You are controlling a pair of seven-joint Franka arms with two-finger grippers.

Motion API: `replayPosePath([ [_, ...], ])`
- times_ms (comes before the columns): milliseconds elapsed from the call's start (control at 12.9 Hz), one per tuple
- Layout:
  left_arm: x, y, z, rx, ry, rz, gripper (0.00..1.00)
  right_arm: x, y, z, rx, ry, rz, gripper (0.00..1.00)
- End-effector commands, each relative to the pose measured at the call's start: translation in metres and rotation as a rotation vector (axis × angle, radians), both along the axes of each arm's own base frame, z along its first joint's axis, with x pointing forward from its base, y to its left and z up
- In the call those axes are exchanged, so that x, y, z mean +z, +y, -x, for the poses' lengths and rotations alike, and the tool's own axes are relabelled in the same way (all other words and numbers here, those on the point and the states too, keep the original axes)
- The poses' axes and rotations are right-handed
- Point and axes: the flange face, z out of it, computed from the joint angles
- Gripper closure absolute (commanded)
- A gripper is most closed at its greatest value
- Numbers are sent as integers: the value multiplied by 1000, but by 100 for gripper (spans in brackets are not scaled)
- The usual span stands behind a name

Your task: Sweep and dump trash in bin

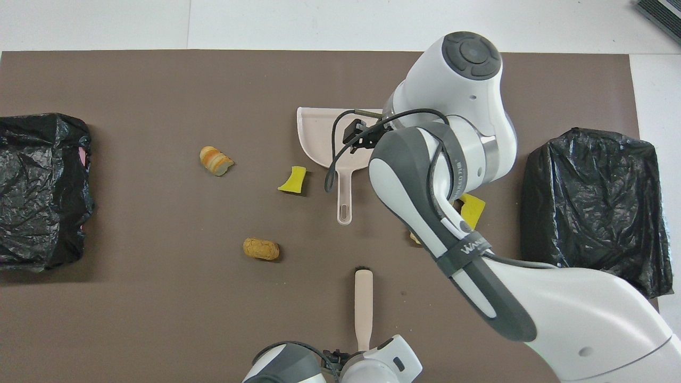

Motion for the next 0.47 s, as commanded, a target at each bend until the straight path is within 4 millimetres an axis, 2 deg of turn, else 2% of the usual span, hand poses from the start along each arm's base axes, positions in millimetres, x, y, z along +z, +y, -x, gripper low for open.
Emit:
replayPosePath([
  [0, -18, -1, 5, 55, 43, 16, 0, -18, 20, 7, -41, -17, -32, 0],
  [233, -19, 0, 6, 53, 47, 8, 0, -42, 32, 20, -19, -9, -23, 0],
  [388, -18, 0, 2, 61, 47, 12, 6, -47, 31, 27, -2, 7, -11, 0],
])
